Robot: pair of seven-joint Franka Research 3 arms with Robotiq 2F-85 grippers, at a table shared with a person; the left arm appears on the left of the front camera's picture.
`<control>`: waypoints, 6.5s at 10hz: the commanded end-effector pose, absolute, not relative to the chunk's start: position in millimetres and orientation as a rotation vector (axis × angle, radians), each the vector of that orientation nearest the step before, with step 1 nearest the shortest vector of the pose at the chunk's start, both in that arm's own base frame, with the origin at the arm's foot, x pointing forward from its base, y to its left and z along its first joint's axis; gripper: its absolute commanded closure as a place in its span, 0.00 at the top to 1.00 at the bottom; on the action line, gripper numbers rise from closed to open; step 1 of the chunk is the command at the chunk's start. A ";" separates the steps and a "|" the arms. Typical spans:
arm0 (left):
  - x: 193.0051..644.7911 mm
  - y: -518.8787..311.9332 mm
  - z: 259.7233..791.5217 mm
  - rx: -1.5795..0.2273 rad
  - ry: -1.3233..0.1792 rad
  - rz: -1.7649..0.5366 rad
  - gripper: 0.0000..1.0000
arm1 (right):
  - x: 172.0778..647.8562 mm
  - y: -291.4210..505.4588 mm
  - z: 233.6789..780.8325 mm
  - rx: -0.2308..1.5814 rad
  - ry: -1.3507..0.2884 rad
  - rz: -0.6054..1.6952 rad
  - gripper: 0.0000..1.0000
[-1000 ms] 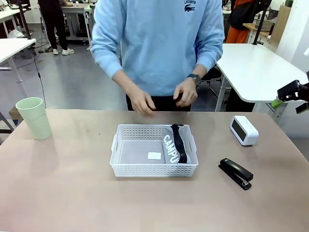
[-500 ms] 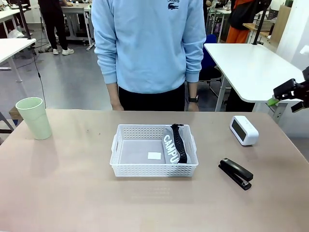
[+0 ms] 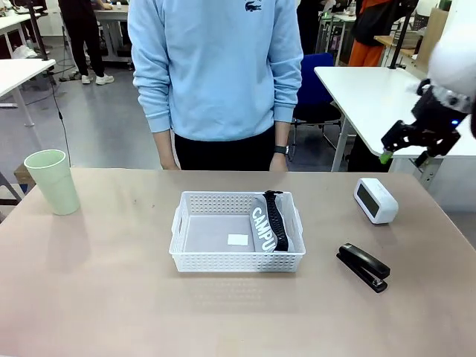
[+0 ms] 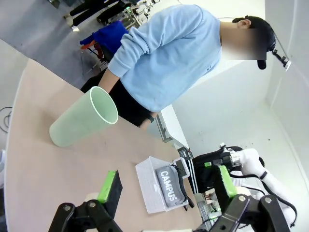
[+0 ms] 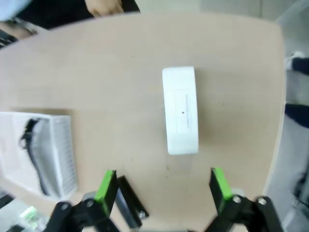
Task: Efficiently arrange items inside the basket to fit them all.
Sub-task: Pick up the Digital clock and place it inside the Organizing basket.
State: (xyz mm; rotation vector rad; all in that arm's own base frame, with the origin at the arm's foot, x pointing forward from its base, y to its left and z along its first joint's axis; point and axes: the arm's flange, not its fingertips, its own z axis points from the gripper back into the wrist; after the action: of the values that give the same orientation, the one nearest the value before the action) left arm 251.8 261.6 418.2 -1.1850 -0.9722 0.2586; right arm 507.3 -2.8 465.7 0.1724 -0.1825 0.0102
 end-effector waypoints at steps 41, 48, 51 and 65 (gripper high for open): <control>249.6 261.8 418.9 -1.185 -0.987 0.236 1.00 | 514.1 -5.5 473.9 -0.009 -0.007 -0.124 0.00; 249.6 261.8 418.9 -1.185 -0.987 0.236 1.00 | 413.2 12.7 539.1 -0.025 -0.010 -0.135 0.00; 249.6 261.8 418.9 -1.185 -0.987 0.236 1.00 | 413.2 12.7 539.1 -0.025 -0.010 -0.135 0.00; 249.6 261.8 418.9 -1.185 -0.987 0.236 1.00 | 399.5 431.6 515.0 -0.066 0.068 0.208 0.52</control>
State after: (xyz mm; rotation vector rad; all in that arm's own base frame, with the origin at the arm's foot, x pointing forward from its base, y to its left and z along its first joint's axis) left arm 251.4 263.1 418.9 -1.1852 -0.9731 0.2581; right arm 406.9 424.1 507.5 -0.0795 0.0459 0.2472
